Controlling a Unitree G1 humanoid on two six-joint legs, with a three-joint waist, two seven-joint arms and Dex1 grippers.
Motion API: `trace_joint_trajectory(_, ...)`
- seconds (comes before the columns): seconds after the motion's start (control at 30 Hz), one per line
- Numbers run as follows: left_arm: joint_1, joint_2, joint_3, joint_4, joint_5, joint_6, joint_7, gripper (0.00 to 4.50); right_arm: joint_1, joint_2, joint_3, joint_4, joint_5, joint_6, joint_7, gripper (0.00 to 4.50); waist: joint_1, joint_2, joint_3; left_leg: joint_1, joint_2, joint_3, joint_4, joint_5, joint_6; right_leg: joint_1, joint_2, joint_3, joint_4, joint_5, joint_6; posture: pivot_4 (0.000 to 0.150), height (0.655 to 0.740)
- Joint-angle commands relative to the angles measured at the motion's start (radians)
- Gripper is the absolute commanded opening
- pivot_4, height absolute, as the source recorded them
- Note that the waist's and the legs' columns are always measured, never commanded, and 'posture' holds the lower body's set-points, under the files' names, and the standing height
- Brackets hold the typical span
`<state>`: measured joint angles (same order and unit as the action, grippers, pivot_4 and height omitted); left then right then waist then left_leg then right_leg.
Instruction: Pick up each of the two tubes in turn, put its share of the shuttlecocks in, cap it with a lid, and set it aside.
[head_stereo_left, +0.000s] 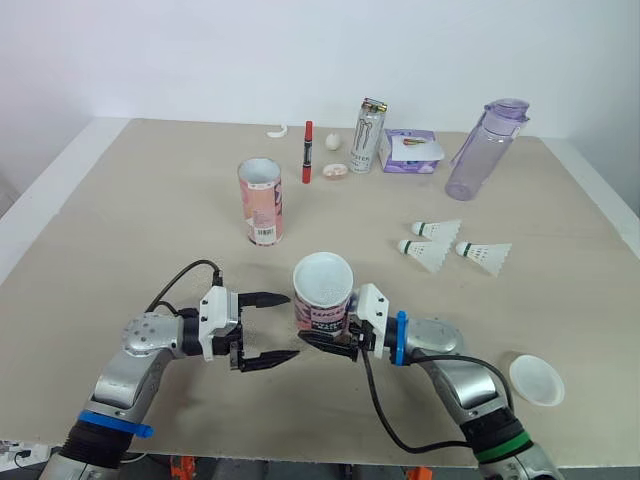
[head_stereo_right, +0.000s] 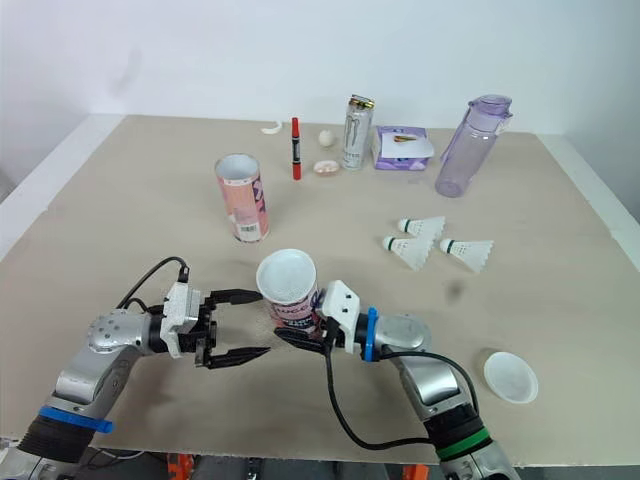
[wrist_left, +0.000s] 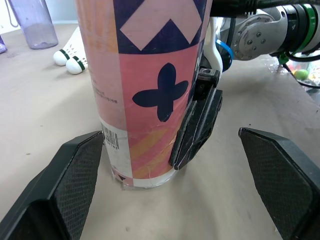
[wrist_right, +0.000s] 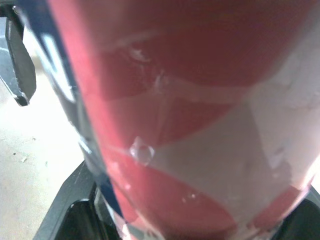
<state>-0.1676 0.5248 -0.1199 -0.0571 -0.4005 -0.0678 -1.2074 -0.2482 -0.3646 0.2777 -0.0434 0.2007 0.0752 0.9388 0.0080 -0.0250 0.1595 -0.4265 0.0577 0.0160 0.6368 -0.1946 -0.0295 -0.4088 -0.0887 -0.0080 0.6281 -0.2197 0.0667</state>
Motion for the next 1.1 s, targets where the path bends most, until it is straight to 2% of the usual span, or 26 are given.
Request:
trace_joint_trajectory(0.03, -0.004, -0.009, 0.006, -0.005, 0.003, -0.033, 0.001, 4.50, -0.008, -0.010, -0.012, -0.031, 0.005, -0.010, 0.001, 3.01, 0.000, 0.000, 0.000, 0.000, 0.000, 0.000, 0.000, 0.000, 0.000, 0.000, 0.000, 0.000, 0.000, 0.000, 0.000, 0.150, 0.7400)
trace_joint_trajectory(0.2, -0.014, -0.024, -0.015, -0.023, -0.001, -0.023, -0.001, 4.50, 0.070, -0.084, -0.119, -0.201, 0.090, 0.053, -0.012, 3.01, 0.003, 0.000, 0.000, 0.001, 0.001, 0.000, 0.000, 0.000, 0.000, 0.000, 0.001, 0.000, 0.002, -0.001, -0.001, 0.150, 0.7400)
trace_joint_trajectory(0.3, -0.015, -0.031, -0.025, -0.043, -0.012, -0.006, -0.005, 4.50, 0.150, -0.157, -0.237, -0.319, 0.163, 0.110, -0.028, 3.01, 0.003, 0.000, 0.000, 0.001, 0.001, 0.000, 0.000, 0.000, 0.000, 0.000, 0.001, 0.002, 0.002, -0.001, -0.002, 0.150, 0.7400)
trace_joint_trajectory(0.4, -0.025, -0.045, -0.041, -0.048, -0.027, 0.003, -0.019, 4.50, 0.248, -0.217, -0.476, -0.421, 0.301, 0.234, -0.111, 3.01, 0.006, 0.001, 0.000, 0.000, 0.001, -0.001, 0.000, 0.000, 0.000, 0.000, 0.002, 0.001, 0.002, -0.003, -0.001, 0.150, 0.7400)
trace_joint_trajectory(0.5, -0.035, -0.061, -0.045, -0.067, -0.047, 0.017, -0.020, 4.50, 0.311, -0.232, -0.638, -0.428, 0.382, 0.305, -0.181, 3.01, 0.005, 0.001, 0.000, 0.001, 0.001, 0.000, 0.000, 0.000, 0.000, 0.001, 0.002, 0.003, 0.002, -0.003, -0.001, 0.150, 0.7400)
trace_joint_trajectory(0.63, -0.041, -0.095, -0.043, -0.106, -0.078, 0.059, 0.006, 4.50, 0.353, -0.229, -0.848, -0.321, 0.432, 0.336, -0.272, 3.01, 0.003, 0.001, 0.000, 0.002, 0.001, 0.000, 0.001, 0.000, 0.000, 0.001, 0.002, 0.003, 0.002, -0.002, -0.002, 0.150, 0.7400)
trace_joint_trajectory(0.73, -0.023, -0.111, -0.052, -0.129, -0.073, 0.070, 0.026, 4.50, 0.368, -0.234, -0.953, -0.170, 0.392, 0.291, -0.327, 3.01, 0.003, 0.002, 0.000, 0.002, 0.001, 0.000, 0.001, 0.000, 0.000, 0.001, 0.003, 0.004, 0.002, -0.002, -0.002, 0.150, 0.7400)
trace_joint_trajectory(0.97, -0.011, -0.128, -0.068, -0.143, -0.049, 0.060, 0.059, 4.50, 0.317, -0.257, -1.028, 0.113, 0.314, 0.186, -0.410, 3.01, -0.001, 0.008, -0.001, 0.003, 0.000, 0.001, 0.001, 0.000, 0.000, 0.001, 0.007, 0.011, 0.002, -0.002, -0.001, 0.150, 0.7400)
trace_joint_trajectory(1.1, -0.005, -0.125, -0.075, -0.147, -0.037, 0.055, 0.066, 4.50, 0.252, -0.282, -1.024, 0.305, 0.268, 0.131, -0.448, 3.01, -0.002, 0.011, 0.000, 0.004, 0.000, 0.001, 0.001, 0.000, 0.001, 0.001, 0.014, 0.024, 0.002, -0.002, -0.001, 0.150, 0.7400)
